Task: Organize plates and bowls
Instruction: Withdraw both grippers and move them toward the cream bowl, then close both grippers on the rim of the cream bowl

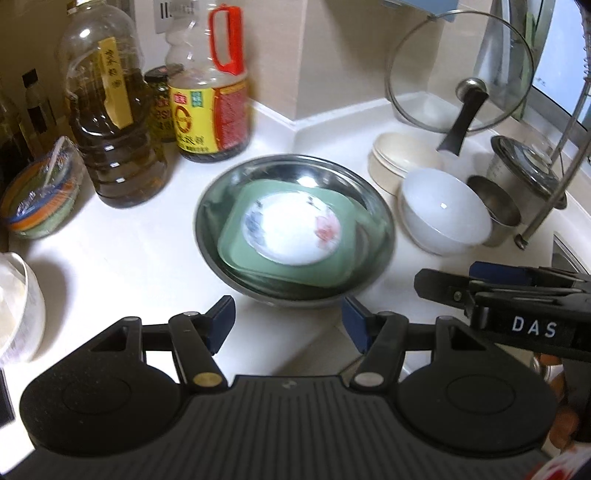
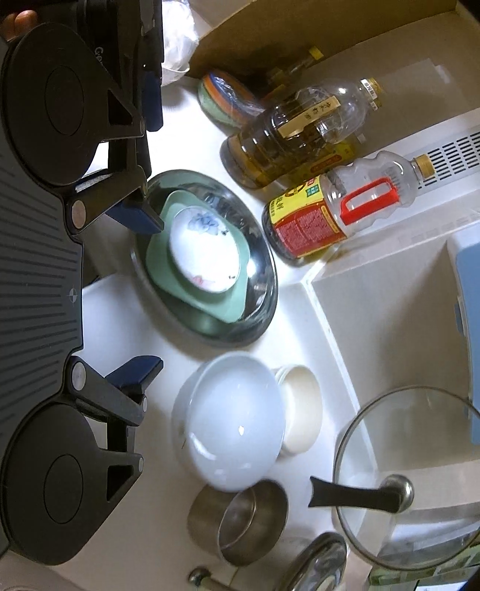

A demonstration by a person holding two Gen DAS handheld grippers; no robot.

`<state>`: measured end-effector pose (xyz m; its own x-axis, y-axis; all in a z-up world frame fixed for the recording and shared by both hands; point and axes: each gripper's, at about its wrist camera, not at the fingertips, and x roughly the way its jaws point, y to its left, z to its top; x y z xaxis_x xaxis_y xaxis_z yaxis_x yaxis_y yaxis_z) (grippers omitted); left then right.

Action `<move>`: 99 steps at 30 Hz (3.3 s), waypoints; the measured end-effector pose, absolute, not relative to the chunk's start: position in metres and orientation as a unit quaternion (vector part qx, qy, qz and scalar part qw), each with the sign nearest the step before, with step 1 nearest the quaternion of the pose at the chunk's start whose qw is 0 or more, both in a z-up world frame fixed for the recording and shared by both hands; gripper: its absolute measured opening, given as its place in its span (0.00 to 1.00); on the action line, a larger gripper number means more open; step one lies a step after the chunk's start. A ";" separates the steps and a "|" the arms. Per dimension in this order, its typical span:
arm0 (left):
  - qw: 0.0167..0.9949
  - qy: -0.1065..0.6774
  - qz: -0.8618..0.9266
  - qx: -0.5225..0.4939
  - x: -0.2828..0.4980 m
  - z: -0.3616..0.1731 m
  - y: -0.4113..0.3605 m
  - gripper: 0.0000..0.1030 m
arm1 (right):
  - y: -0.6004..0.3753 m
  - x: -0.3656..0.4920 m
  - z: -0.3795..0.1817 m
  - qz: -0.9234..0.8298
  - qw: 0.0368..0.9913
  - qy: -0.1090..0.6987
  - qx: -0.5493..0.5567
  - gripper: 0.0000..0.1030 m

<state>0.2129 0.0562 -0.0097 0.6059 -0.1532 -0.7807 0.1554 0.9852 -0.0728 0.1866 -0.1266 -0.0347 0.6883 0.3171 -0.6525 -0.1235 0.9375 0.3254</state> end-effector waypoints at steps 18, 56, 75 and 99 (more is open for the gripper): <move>0.891 0.442 -0.104 0.024 0.170 -0.010 -0.036 0.60 | -0.216 0.133 -0.042 0.094 0.906 0.390 0.138 0.71; 0.904 0.392 -0.159 0.057 0.275 0.009 -0.024 0.92 | -0.257 0.184 -0.033 -0.027 0.914 0.348 0.208 0.71; 0.903 0.380 -0.192 0.051 0.361 0.003 -0.040 0.80 | -0.240 0.279 -0.022 -0.006 0.927 0.340 0.161 0.70; 0.885 0.414 -0.206 0.056 0.435 -0.036 -0.088 0.41 | -0.257 0.366 -0.059 0.003 0.905 0.390 0.170 0.33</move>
